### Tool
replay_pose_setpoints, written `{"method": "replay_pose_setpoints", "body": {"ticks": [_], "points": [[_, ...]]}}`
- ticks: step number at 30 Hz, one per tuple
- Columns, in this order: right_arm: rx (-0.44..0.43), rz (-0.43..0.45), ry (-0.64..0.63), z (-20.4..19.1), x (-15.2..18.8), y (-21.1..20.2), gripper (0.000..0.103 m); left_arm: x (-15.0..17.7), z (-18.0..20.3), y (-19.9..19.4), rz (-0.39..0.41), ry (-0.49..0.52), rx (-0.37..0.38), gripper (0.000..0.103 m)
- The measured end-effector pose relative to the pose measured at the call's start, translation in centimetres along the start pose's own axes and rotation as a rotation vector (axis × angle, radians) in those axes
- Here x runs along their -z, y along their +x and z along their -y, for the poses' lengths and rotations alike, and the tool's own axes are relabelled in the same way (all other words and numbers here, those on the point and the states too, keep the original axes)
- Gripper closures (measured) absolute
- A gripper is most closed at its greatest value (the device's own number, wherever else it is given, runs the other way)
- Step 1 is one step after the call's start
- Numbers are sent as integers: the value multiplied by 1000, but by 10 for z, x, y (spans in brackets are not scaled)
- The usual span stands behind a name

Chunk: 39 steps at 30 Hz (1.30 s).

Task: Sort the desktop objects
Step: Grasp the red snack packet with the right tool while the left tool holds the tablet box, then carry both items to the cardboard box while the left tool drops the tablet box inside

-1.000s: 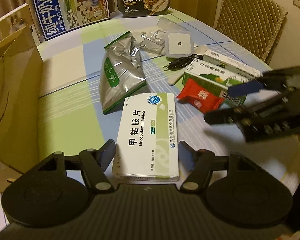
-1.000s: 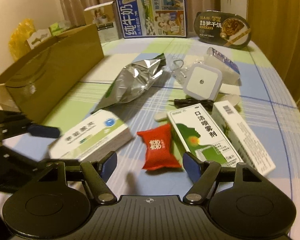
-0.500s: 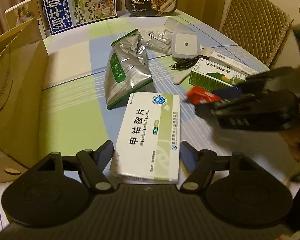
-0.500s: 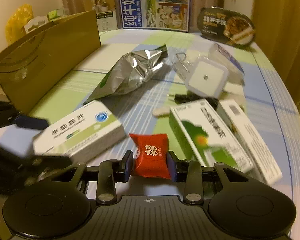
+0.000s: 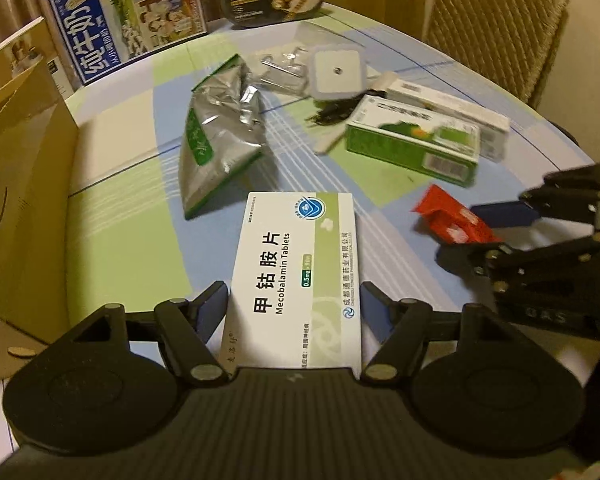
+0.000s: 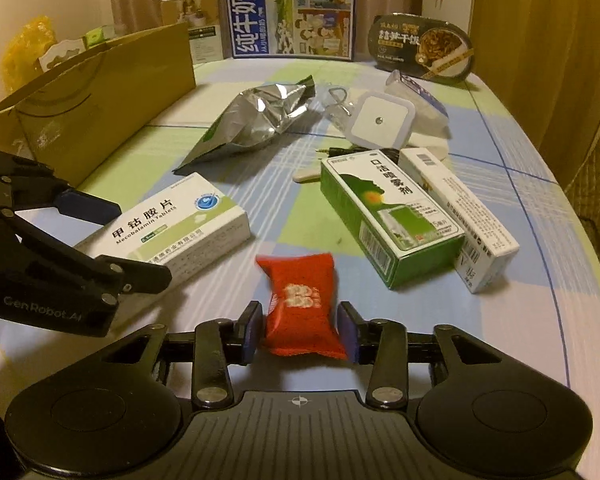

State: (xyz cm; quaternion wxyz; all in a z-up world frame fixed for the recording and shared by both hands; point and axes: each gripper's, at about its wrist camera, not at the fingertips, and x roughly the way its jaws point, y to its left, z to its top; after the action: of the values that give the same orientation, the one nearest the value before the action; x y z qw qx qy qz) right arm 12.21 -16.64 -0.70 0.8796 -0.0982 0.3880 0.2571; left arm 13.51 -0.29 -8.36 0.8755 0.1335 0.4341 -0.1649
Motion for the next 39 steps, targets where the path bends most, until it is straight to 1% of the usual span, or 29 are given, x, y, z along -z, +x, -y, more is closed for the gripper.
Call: {"method": "replay_pose_setpoints", "body": {"ticks": [1,6,10,12,15,17,18,22,26,35,39], "points": [[1,2,-1,0,0,1,52,1,2,-1,0,3,1,35],[8,15,28,7,1,1,51,-8,5,5,-1,35,5,34],[0,22,33,8,1,0,51,-11,5,17,-29,53,8,34],[-1,25,22,7,1,1,51,-9,5,20,-38,50,7,32],[-5,23,8,5,0,3,52,-7,3,19,-41,18,12,33],[-2,20,0,3,-1,3,61,-6,4,17,-41,12,15,36],[1,19,-3,3,-1,2,72,-6,4,16,-45,14,17,36],[8,18,12,4,0,-2,75,-3,6,12,-51,3,25,36],[19,31,7,2,-1,-12,78,2,4,6,-49,-30,24,36],[24,68,1,-10,-10,-33,79,5,-1,-22,-11,-73,11,36],[18,94,-14,-18,-19,-43,79,4,-8,-36,12,-89,-2,36]]}}
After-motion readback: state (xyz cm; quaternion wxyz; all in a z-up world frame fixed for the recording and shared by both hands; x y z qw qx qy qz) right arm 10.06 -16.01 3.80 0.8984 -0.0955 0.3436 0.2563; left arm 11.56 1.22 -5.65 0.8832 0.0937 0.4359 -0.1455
